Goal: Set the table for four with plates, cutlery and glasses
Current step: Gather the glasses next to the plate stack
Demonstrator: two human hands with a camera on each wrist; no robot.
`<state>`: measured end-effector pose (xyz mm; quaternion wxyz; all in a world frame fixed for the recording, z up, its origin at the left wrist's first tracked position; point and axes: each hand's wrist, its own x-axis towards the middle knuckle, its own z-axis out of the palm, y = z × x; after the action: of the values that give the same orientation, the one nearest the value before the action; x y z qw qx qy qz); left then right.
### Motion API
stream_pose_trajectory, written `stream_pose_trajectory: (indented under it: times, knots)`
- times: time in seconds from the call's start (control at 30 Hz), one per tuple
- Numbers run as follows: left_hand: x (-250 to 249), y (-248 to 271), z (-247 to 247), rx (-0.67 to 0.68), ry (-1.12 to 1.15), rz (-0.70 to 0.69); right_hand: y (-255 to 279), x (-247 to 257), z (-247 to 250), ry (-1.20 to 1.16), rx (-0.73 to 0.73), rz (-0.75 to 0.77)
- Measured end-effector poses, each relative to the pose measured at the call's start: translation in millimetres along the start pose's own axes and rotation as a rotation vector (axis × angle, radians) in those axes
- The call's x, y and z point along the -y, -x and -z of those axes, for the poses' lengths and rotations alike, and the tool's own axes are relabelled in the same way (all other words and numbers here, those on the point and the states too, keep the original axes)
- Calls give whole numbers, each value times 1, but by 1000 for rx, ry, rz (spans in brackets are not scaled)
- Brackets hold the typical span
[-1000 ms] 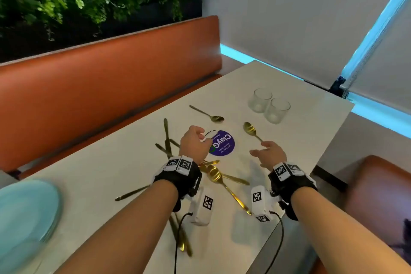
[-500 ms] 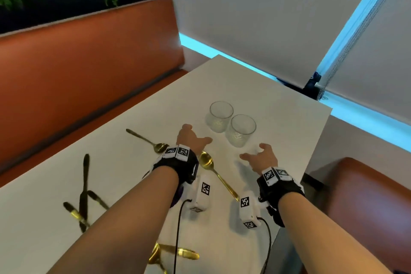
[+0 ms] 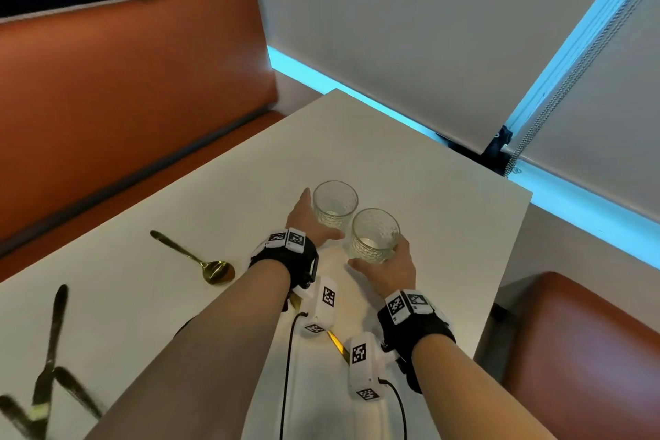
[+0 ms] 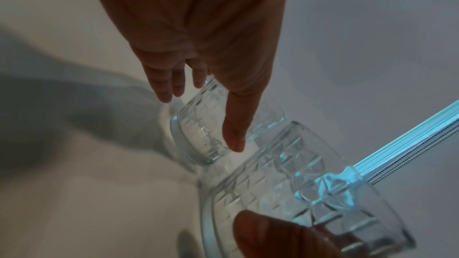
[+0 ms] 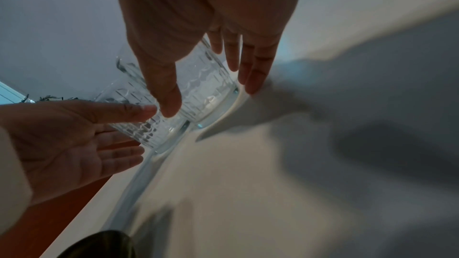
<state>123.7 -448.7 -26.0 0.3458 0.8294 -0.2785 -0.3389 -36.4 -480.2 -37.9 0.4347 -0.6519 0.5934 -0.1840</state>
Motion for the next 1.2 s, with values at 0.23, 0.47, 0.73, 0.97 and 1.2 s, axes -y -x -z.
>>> stream_pose_trajectory:
  times: [0.23,0.47,0.73,0.97,1.2]
  knots:
    - [1,-10,-10,-58,21,-55,-8,2,-3,-24,-23,26]
    - [7,4,-7,-147,-9,-113,-2,-2,2,-28,-48,-2]
    - [22,73,36,-198,1,-166,46,-5,26,-41,-77,23]
    - [62,182,75,-201,115,-189,144,6,24,-96,-70,99]
    - [136,320,106,-254,241,-180,279,-4,1,-104,-22,146]
